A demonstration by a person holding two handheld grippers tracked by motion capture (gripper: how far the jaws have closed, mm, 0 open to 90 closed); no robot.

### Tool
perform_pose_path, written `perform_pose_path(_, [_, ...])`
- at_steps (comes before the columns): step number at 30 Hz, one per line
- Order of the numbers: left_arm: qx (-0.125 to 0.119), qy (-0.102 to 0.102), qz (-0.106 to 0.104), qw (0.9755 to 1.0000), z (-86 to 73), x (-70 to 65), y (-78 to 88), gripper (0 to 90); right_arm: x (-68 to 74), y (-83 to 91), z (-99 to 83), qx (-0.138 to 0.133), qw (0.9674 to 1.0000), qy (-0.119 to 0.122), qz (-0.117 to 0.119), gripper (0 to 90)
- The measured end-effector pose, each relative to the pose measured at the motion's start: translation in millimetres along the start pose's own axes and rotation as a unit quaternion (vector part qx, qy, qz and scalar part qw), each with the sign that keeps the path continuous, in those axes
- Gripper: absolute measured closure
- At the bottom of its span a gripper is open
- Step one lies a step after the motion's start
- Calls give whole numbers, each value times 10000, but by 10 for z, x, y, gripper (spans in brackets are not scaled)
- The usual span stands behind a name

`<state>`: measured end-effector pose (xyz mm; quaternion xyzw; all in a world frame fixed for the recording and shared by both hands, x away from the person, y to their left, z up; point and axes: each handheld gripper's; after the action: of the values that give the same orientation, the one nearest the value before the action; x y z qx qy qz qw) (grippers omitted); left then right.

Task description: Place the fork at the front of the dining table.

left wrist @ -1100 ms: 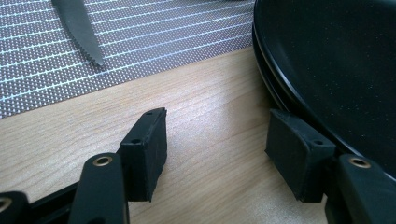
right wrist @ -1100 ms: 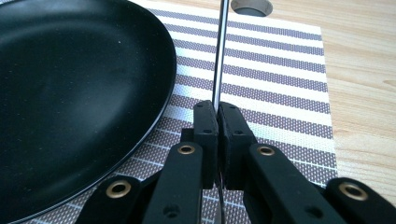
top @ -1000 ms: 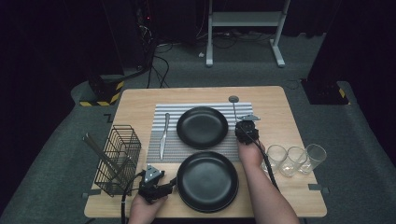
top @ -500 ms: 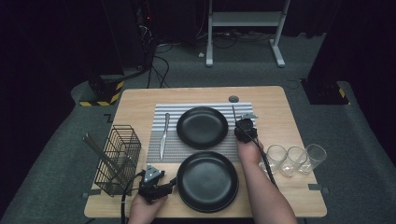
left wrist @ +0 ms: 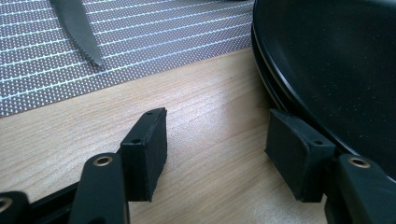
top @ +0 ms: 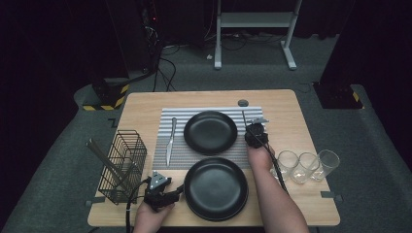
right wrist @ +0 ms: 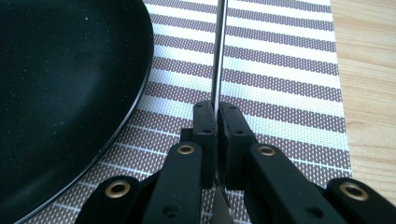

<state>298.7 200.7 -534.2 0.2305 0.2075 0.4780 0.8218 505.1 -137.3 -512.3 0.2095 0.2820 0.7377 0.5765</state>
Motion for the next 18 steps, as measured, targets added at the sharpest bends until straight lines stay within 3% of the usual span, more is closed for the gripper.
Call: perform_pose_path(18, [15,-14,-29,10000,1,10,3,386,54,27,-28,295,9996,18,6,863])
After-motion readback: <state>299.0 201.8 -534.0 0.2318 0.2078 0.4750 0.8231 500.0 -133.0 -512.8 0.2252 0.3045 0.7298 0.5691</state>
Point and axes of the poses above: each handheld gripper's, and its own axes: y roughly backward along the jaws, z roughly out of its top, x roughly to its left, and after that the axes turned 3 degrees about -x, right-handed
